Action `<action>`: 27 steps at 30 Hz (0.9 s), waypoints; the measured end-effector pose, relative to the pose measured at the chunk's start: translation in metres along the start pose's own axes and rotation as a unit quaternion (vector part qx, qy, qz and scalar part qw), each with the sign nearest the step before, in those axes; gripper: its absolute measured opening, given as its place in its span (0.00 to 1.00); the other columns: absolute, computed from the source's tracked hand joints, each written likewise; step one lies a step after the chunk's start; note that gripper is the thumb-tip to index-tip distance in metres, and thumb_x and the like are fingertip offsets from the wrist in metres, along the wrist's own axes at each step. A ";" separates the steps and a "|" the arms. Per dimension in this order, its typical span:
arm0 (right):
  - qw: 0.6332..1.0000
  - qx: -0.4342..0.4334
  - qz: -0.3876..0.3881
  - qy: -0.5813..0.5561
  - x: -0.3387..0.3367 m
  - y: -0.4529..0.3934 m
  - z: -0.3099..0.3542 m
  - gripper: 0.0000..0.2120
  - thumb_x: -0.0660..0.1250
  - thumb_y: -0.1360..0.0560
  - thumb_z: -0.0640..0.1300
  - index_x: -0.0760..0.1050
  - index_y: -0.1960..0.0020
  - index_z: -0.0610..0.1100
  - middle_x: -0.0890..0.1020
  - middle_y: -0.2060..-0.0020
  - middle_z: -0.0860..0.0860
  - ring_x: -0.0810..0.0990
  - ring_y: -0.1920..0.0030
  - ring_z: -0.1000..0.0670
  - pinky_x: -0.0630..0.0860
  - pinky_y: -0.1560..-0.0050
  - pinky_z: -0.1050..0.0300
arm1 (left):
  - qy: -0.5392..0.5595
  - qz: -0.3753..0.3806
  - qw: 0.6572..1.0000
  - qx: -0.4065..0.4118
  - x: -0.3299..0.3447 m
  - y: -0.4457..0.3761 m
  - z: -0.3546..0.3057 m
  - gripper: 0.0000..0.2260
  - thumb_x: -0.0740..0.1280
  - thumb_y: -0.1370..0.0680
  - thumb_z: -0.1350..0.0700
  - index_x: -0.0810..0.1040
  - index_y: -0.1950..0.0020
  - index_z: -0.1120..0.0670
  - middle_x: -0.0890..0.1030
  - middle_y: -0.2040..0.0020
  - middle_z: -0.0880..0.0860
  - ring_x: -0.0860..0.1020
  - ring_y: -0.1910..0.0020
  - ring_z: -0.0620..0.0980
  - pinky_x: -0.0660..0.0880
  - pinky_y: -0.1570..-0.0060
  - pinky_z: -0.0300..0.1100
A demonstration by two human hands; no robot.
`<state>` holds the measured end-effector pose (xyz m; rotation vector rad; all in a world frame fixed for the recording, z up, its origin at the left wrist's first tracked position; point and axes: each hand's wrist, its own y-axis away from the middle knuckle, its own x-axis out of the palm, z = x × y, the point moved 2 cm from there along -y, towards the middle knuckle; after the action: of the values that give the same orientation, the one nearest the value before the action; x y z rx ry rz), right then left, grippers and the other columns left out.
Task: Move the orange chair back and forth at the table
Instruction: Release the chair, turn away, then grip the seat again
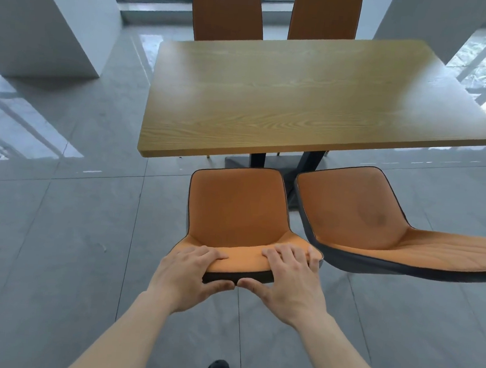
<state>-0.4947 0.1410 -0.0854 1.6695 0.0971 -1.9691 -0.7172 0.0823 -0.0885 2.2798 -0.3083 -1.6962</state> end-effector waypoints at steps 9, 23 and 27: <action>0.999 0.022 -0.013 0.033 0.001 0.008 0.004 0.48 0.39 0.32 0.86 0.74 0.33 0.55 0.78 0.40 0.55 0.72 0.37 0.47 0.59 0.26 0.43 | 0.015 0.002 1.000 -0.004 0.000 0.005 -0.002 0.34 0.53 0.29 0.20 0.66 0.27 0.35 0.72 0.29 0.35 0.70 0.32 0.43 0.69 0.37 0.45; 0.997 0.038 -0.014 0.063 -0.005 0.012 0.011 0.53 0.31 0.35 0.86 0.74 0.34 0.56 0.79 0.43 0.57 0.75 0.39 0.49 0.61 0.25 0.45 | 0.036 -0.014 0.999 -0.007 0.002 0.009 -0.004 0.33 0.56 0.28 0.22 0.68 0.28 0.36 0.74 0.32 0.36 0.71 0.33 0.43 0.66 0.36 0.43; 0.997 0.041 -0.010 0.071 -0.002 0.012 0.010 0.48 0.37 0.32 0.86 0.73 0.33 0.56 0.78 0.42 0.56 0.74 0.38 0.48 0.61 0.24 0.43 | 0.028 -0.006 1.000 -0.005 0.003 0.006 -0.001 0.34 0.54 0.29 0.20 0.68 0.28 0.36 0.75 0.33 0.37 0.72 0.34 0.44 0.67 0.37 0.44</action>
<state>-0.4983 0.1277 -0.0781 1.8664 0.0865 -1.8908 -0.7152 0.0755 -0.0886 2.3212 -0.2740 -1.6336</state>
